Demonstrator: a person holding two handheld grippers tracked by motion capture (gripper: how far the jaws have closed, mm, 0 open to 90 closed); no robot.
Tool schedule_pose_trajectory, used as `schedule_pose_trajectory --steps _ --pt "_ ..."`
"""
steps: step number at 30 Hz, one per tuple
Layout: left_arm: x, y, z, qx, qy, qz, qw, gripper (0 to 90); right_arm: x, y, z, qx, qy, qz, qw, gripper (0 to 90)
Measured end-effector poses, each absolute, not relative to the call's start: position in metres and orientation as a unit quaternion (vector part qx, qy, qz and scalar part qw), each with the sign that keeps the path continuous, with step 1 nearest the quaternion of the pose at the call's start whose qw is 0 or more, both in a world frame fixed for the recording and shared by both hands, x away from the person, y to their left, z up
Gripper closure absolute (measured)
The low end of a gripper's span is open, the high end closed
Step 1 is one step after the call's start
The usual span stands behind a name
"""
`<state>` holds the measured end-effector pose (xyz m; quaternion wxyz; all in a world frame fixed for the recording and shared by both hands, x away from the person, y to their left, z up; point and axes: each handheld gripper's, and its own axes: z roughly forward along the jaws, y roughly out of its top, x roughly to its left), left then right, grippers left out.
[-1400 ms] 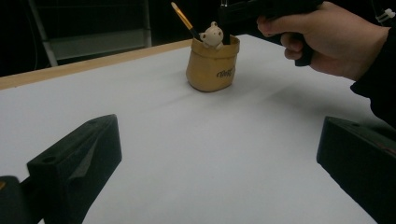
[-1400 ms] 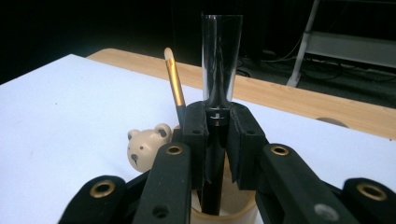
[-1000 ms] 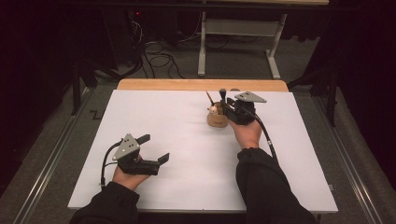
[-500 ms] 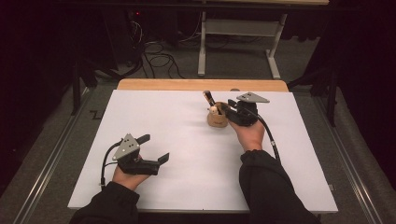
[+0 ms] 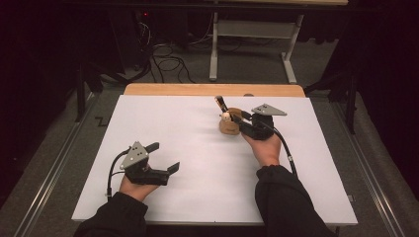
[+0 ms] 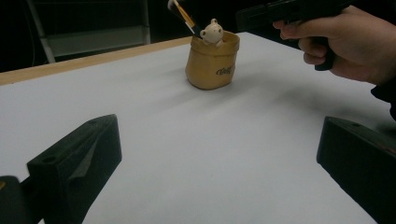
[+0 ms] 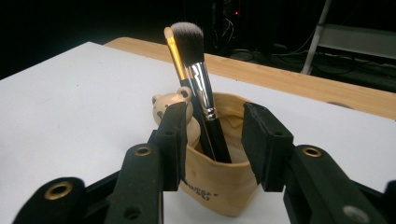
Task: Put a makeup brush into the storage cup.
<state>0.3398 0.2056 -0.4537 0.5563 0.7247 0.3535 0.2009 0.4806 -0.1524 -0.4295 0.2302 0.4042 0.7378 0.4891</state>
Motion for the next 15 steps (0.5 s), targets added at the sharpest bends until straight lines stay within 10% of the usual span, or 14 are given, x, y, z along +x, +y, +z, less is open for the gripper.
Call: schedule_pose_trajectory --steps 15 --pt "0.338 0.205 -0.455 0.727 0.353 0.201 0.553 0.6 0.45 -0.16 -0.432 0.39 0.737 0.507 0.219 35.1"
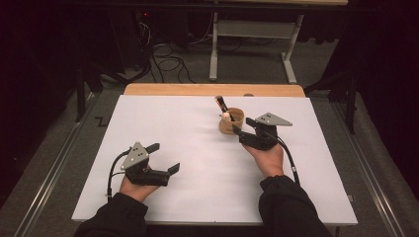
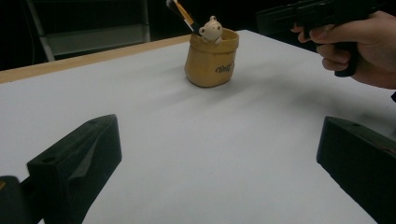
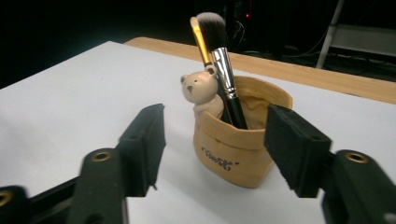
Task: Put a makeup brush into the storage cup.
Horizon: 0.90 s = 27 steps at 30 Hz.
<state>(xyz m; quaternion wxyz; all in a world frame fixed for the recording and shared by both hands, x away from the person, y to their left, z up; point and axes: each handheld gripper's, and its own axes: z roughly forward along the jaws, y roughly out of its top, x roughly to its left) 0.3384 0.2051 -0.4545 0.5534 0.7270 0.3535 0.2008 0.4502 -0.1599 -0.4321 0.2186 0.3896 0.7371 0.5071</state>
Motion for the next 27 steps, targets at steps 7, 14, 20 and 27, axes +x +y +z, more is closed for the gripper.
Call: schedule_pose_trajectory --steps 7,14,20,27 --pt "0.338 0.205 -0.455 0.728 0.354 0.202 0.552 0.6 0.434 -0.162 -0.432 0.377 0.742 0.516 0.205 16.4" --pt "0.338 0.205 -0.455 0.728 0.354 0.201 0.551 0.5 0.417 -0.167 -0.433 0.363 0.75 0.517 0.196 8.1" --pt "0.339 0.206 -0.455 0.727 0.357 0.202 0.55 0.4 0.403 -0.178 -0.433 0.362 0.746 0.52 0.205 0.7" --pt "0.339 0.206 -0.456 0.728 0.36 0.202 0.548 0.4 0.382 -0.202 -0.428 0.354 0.742 0.527 0.215 0.6"
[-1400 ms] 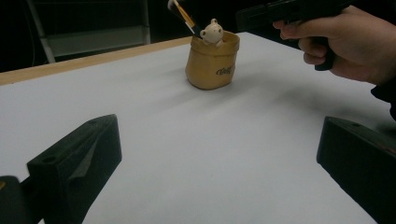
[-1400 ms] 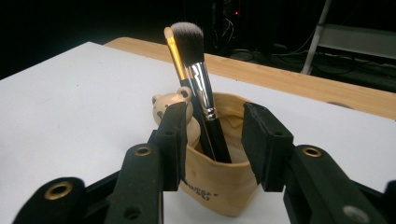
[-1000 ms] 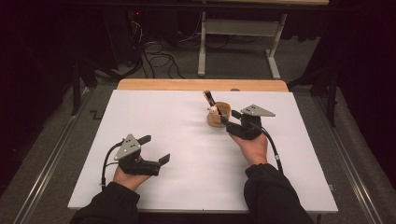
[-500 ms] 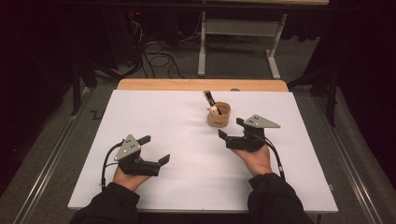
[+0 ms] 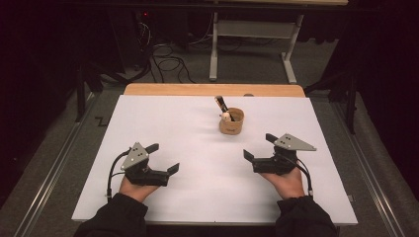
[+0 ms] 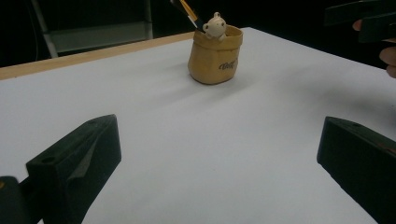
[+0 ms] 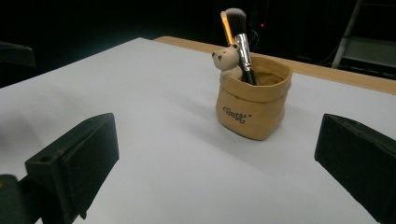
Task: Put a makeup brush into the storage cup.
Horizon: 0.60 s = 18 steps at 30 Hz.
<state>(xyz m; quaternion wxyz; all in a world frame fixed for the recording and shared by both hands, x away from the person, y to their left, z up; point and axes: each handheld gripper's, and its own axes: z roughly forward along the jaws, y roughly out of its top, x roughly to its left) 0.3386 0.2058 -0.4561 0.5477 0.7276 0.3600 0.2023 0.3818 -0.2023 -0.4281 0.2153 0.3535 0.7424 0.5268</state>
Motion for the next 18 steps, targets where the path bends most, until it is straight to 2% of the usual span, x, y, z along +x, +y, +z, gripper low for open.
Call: schedule_pose_trajectory --steps 10,18 --pt "0.334 0.206 -0.456 0.728 0.365 0.204 0.543 0.2 0.351 -0.232 -0.428 0.346 0.733 0.531 0.248 0.6" --pt "0.328 0.209 -0.458 0.73 0.368 0.206 0.538 0.2 0.347 -0.245 -0.434 0.361 0.725 0.536 0.239 0.6"
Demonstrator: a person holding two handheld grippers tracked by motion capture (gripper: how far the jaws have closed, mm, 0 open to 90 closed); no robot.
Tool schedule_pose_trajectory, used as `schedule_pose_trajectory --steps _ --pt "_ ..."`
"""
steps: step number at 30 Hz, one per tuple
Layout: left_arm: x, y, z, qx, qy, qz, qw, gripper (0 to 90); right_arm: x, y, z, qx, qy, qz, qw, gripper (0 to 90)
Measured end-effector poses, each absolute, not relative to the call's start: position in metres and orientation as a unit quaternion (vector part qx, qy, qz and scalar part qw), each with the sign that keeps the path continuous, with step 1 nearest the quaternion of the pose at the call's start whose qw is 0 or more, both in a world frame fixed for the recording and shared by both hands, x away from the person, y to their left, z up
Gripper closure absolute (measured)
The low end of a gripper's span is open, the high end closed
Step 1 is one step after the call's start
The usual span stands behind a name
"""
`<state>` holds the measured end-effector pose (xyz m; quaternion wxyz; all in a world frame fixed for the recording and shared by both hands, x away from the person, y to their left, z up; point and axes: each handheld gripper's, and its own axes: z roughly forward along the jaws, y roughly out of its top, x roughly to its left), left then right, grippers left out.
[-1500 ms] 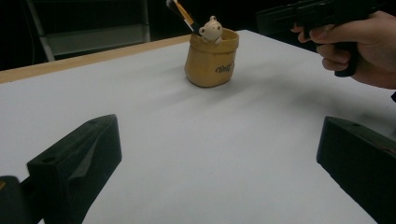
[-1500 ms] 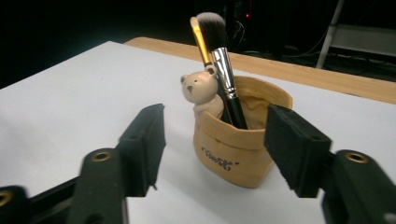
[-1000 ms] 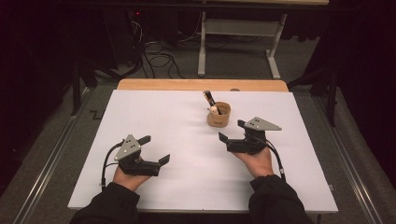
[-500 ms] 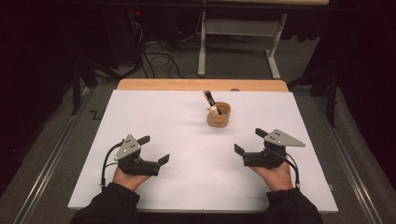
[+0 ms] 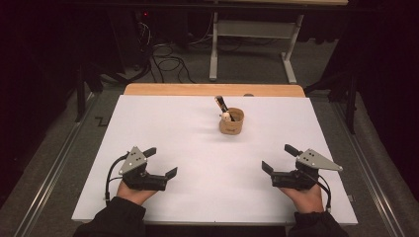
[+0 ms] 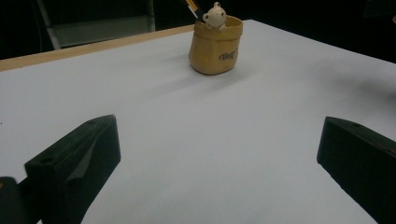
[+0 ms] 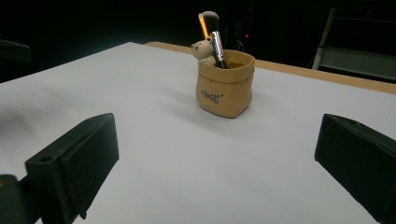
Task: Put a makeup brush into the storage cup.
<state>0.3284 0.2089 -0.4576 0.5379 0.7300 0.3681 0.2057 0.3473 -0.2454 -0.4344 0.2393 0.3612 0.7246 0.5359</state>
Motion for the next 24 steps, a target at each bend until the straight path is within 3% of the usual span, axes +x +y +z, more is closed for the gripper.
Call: schedule_pose_trajectory --steps 24 --pt "0.3291 0.2128 -0.4566 0.725 0.373 0.208 0.54 0.2 0.3505 -0.2431 -0.4387 0.363 0.727 0.532 0.236 0.6"
